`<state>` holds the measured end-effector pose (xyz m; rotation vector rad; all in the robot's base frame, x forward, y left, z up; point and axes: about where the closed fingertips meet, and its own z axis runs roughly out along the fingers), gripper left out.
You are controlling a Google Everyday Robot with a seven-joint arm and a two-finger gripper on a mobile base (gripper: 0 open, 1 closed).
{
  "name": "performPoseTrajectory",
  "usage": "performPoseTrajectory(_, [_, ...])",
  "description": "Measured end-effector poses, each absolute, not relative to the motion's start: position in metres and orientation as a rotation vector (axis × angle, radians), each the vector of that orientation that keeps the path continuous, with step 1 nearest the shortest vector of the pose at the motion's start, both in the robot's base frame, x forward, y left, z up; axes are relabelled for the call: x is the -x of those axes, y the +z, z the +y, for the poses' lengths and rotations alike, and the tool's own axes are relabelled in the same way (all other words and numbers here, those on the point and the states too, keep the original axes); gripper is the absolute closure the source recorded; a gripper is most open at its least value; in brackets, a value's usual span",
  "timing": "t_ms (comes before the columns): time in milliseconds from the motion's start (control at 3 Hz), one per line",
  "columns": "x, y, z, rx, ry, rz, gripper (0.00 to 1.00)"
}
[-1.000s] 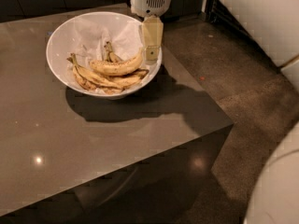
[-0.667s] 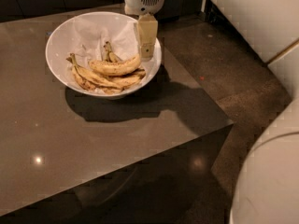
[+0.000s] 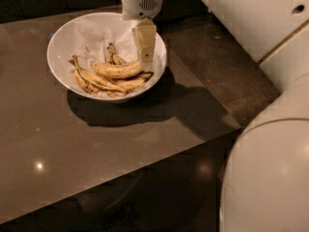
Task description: Pick banana from white bowl
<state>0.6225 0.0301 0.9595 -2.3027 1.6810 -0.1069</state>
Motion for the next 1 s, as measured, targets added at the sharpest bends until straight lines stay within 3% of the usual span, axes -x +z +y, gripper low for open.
performPoseTrajectory(1000, [-0.625, 0.926, 0.045, 2.337, 0.036, 1.72, 0.18])
